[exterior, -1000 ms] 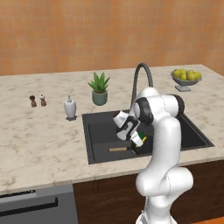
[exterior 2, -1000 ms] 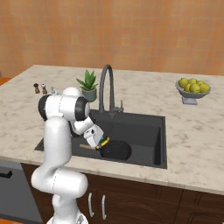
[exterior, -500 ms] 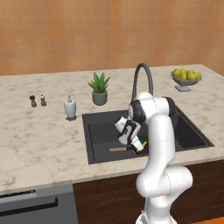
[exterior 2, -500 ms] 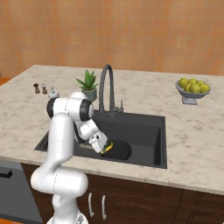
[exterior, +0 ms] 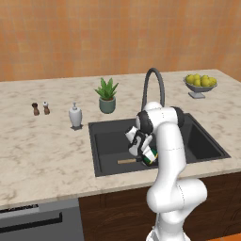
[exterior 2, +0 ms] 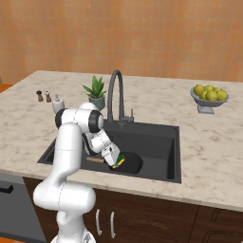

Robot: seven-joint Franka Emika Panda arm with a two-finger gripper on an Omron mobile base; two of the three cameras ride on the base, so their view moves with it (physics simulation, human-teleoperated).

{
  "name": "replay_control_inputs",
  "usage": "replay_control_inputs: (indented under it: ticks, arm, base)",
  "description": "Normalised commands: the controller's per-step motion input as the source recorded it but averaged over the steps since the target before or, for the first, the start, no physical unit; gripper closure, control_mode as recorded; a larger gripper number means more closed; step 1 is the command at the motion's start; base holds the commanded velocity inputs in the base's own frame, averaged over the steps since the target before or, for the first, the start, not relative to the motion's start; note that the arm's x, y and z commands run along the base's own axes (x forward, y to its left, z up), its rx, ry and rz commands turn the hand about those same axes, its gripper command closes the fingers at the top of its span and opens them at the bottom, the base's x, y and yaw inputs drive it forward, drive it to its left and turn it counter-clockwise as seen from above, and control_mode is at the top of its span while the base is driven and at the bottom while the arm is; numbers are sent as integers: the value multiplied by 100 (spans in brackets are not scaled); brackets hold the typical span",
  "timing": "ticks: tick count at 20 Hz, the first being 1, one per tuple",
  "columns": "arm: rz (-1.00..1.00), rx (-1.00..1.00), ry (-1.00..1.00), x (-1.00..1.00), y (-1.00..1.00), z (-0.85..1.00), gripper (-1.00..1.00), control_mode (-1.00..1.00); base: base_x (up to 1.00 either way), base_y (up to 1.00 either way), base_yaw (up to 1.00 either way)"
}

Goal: Pick the pan and sponge and place them into the sink. Then turn on the water.

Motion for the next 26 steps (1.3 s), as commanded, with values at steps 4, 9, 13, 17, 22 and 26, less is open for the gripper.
replay_control_inputs:
  ticks: [4,9,13,17,22,26]
  arm:
    - [0,0,-2,5,-1,-12,-100,-100]
    - [0,0,-14,-9,7,10,-100,-100]
    - [0,0,-15,-1,33,26,-100,-100]
    - [0,0,-26,-21,32,58,-100,-100]
    - [0,-2,-37,-57,71,74,-100,-100]
    - [1,-3,-35,-92,79,54,-100,-100]
  base:
    - [0,0,0]
    - [0,0,0]
    - [0,0,0]
    - [0,0,0]
    - [0,0,0]
    - [0,0,0]
